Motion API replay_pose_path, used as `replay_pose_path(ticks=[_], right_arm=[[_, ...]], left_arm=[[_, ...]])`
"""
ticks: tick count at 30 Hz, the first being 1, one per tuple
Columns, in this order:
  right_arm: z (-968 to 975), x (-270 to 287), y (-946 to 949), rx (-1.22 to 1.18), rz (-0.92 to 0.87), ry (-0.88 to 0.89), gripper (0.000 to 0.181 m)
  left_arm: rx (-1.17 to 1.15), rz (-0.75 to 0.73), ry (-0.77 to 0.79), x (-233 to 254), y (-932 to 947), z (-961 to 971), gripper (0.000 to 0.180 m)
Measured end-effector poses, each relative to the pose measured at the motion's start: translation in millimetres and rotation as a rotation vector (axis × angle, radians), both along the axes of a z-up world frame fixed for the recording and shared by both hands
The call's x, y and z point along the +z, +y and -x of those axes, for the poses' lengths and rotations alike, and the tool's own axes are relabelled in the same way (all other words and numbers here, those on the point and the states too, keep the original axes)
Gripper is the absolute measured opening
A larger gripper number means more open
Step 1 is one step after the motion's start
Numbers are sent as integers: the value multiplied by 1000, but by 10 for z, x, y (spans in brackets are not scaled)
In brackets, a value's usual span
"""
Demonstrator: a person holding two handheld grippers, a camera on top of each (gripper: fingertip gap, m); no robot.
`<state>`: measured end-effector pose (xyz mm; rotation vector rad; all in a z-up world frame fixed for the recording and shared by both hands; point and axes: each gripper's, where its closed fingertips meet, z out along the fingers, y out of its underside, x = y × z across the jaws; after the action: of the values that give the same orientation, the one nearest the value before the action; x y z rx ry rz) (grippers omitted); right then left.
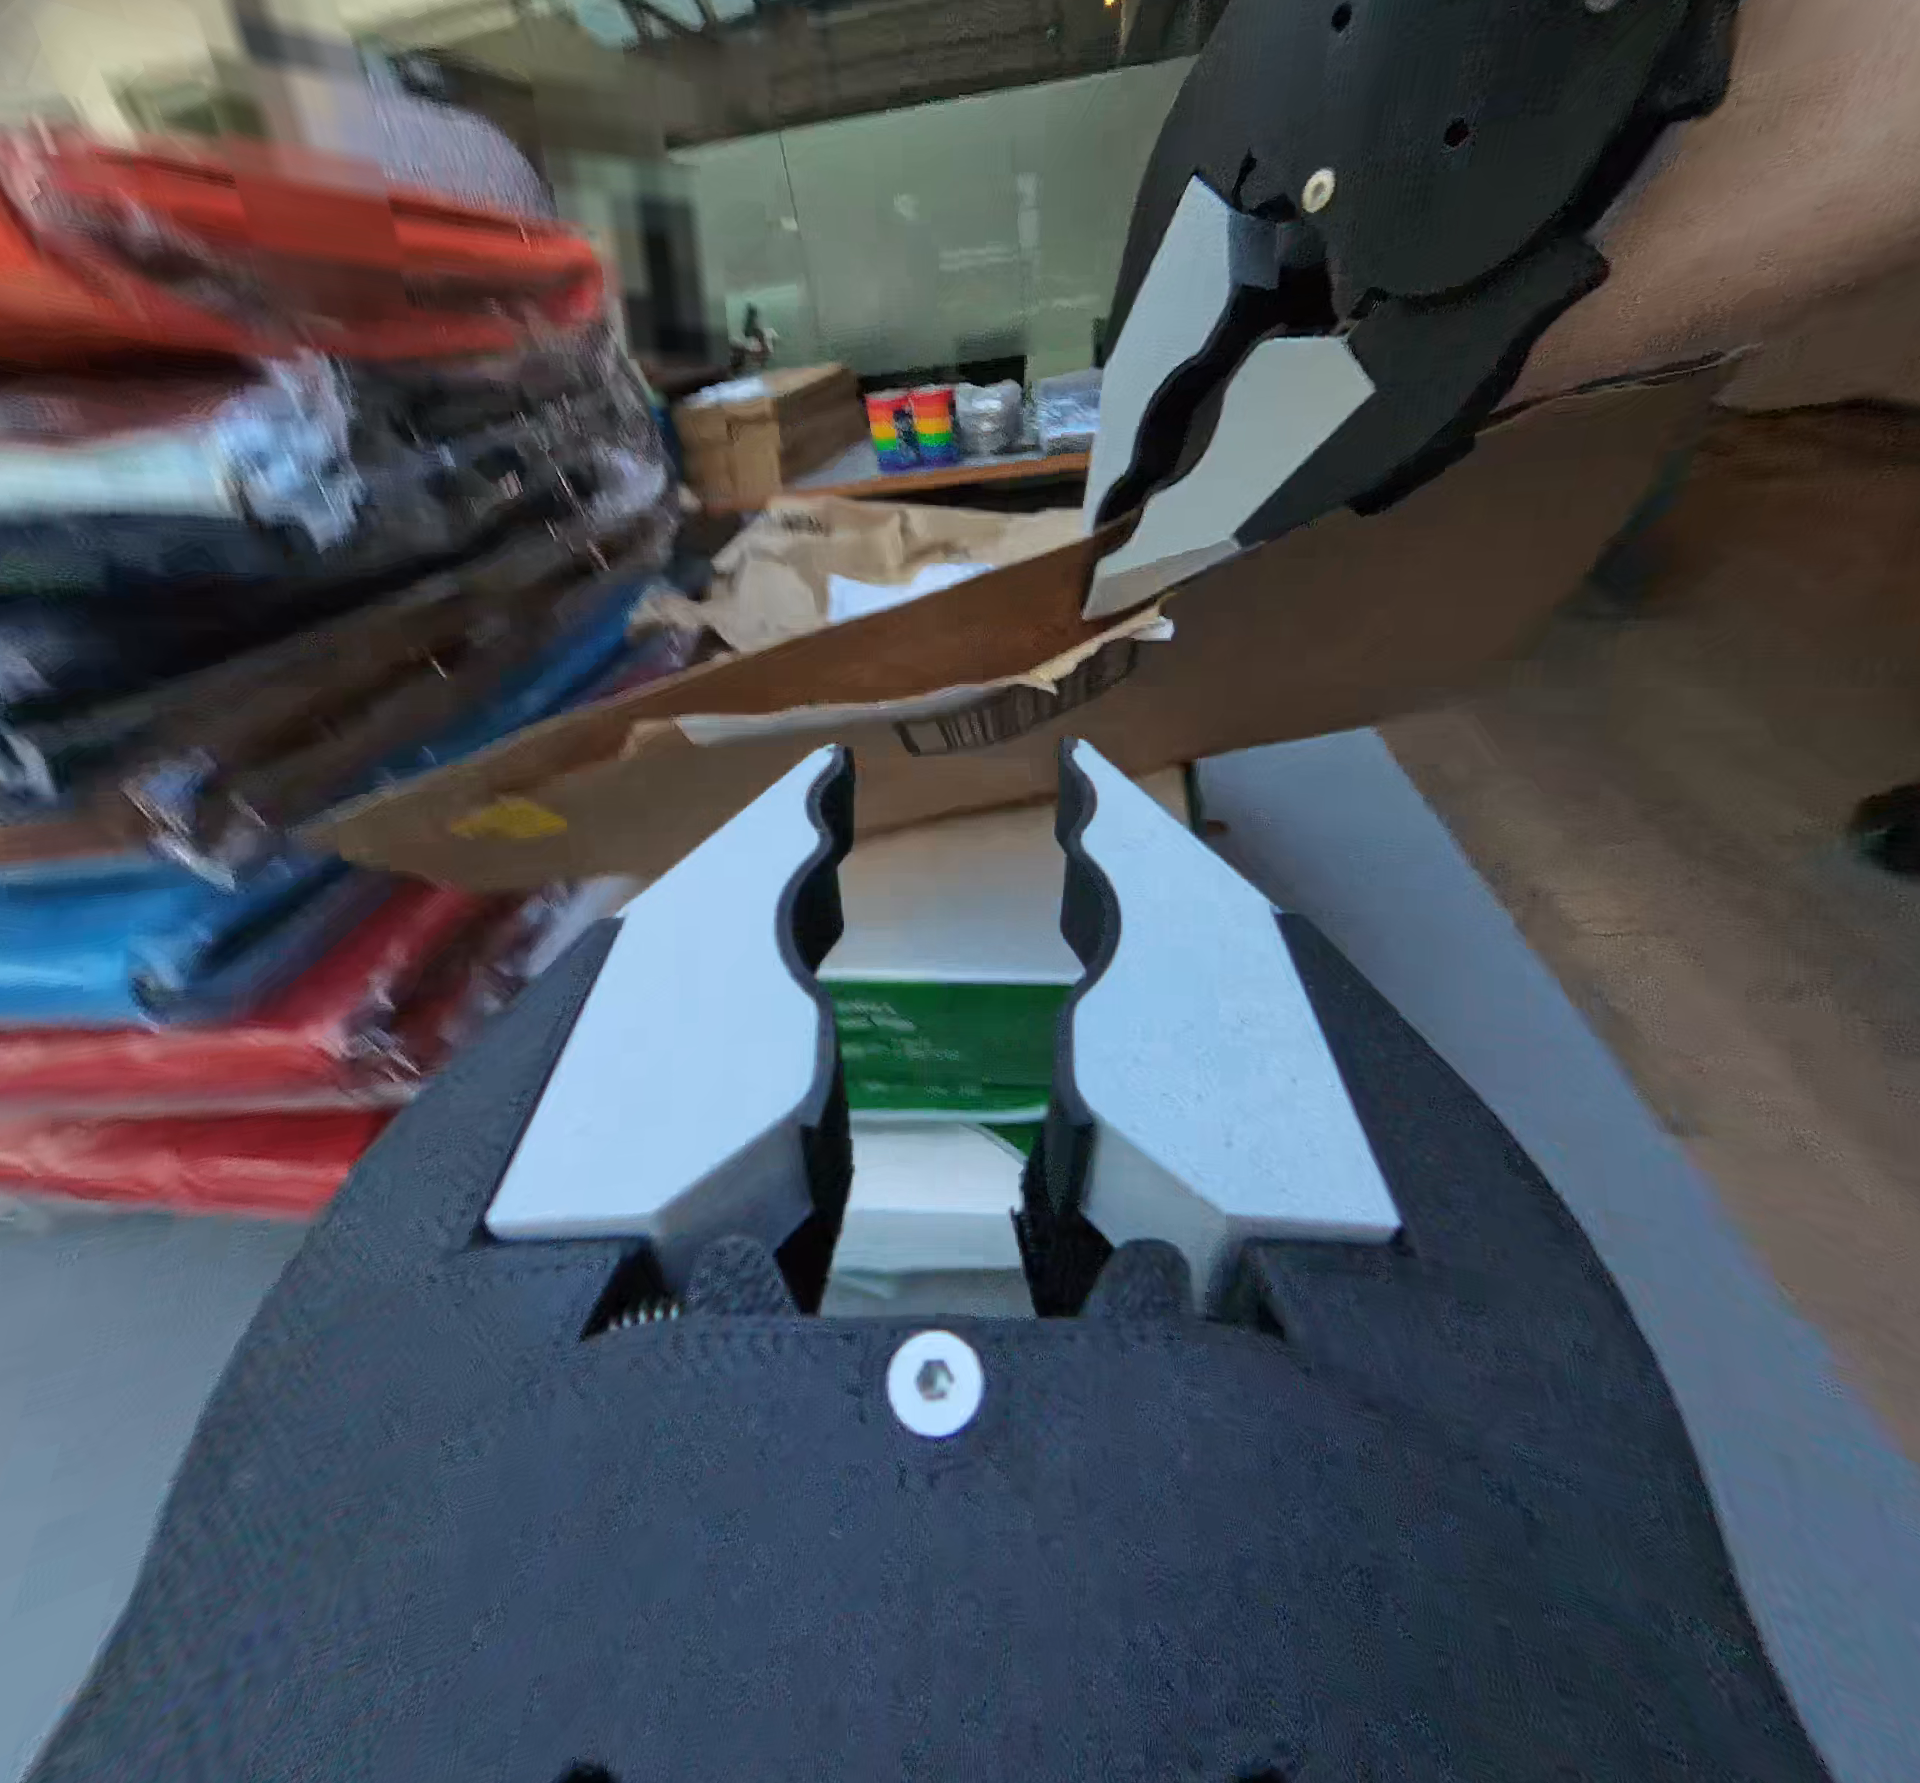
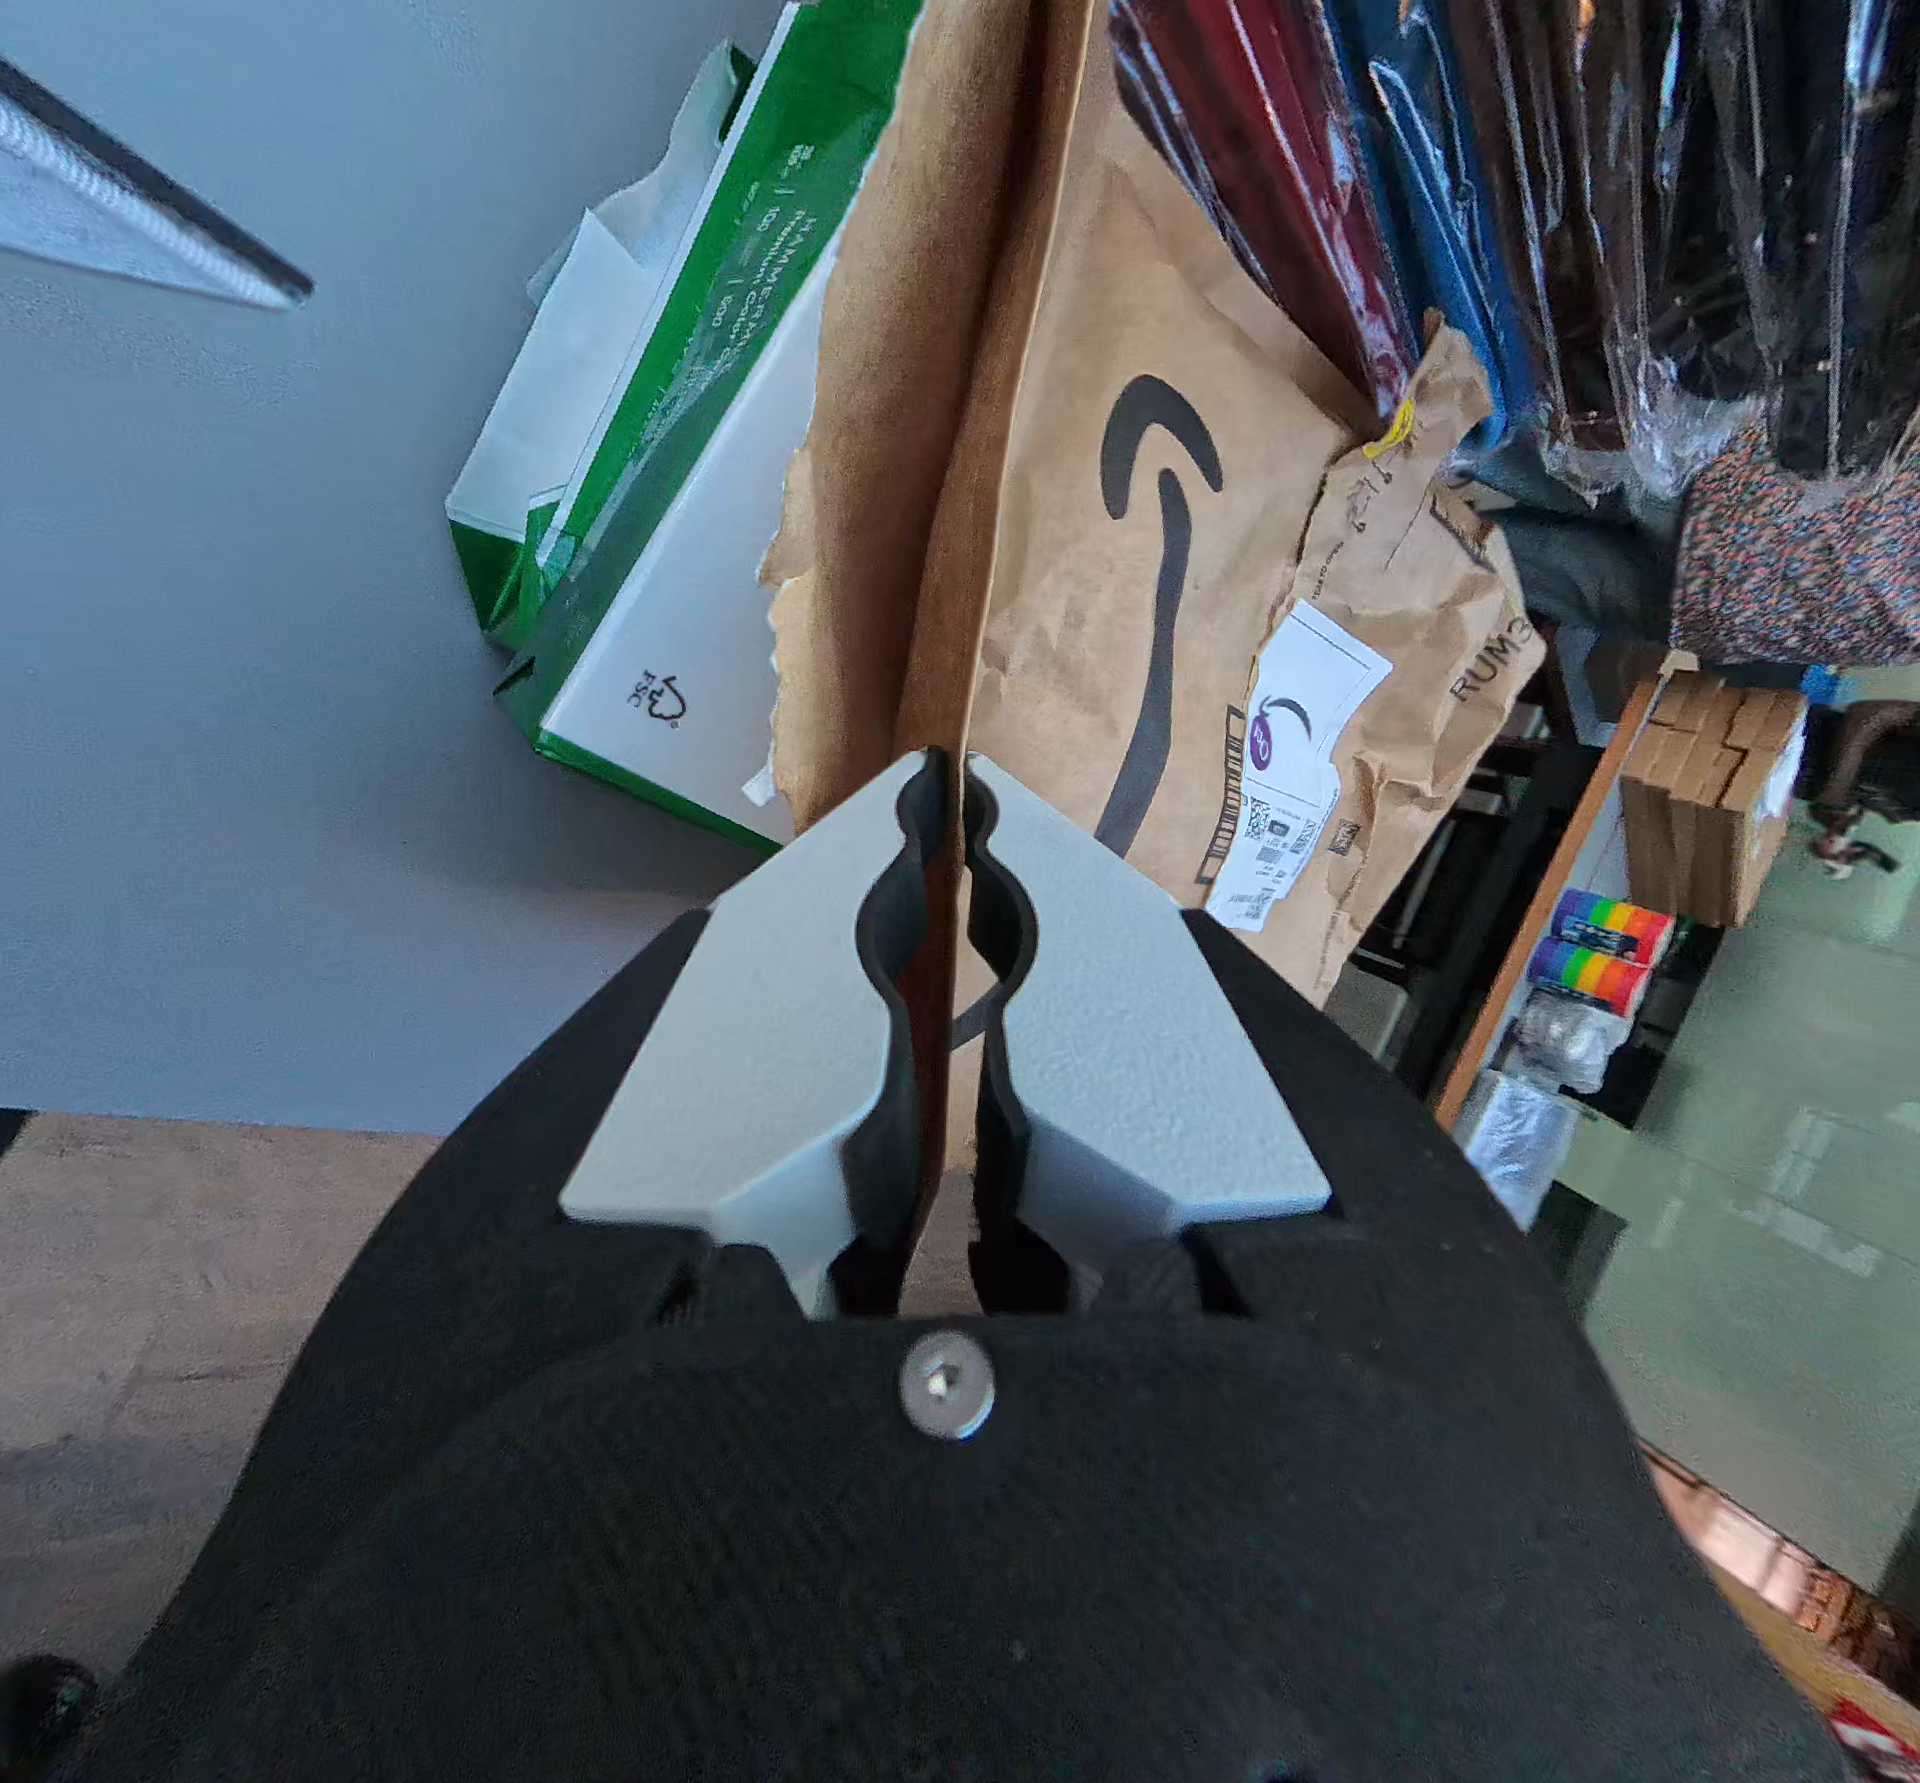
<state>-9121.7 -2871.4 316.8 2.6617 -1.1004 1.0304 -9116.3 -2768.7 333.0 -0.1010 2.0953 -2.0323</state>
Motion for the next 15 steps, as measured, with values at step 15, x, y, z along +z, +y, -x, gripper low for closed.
replay_pose_path(ticks=[15], right_arm=[[138, 137, -137, -59, -131, -36, 0]], left_arm=[[-217, -390, -902, -165, -814, 165, 37]])
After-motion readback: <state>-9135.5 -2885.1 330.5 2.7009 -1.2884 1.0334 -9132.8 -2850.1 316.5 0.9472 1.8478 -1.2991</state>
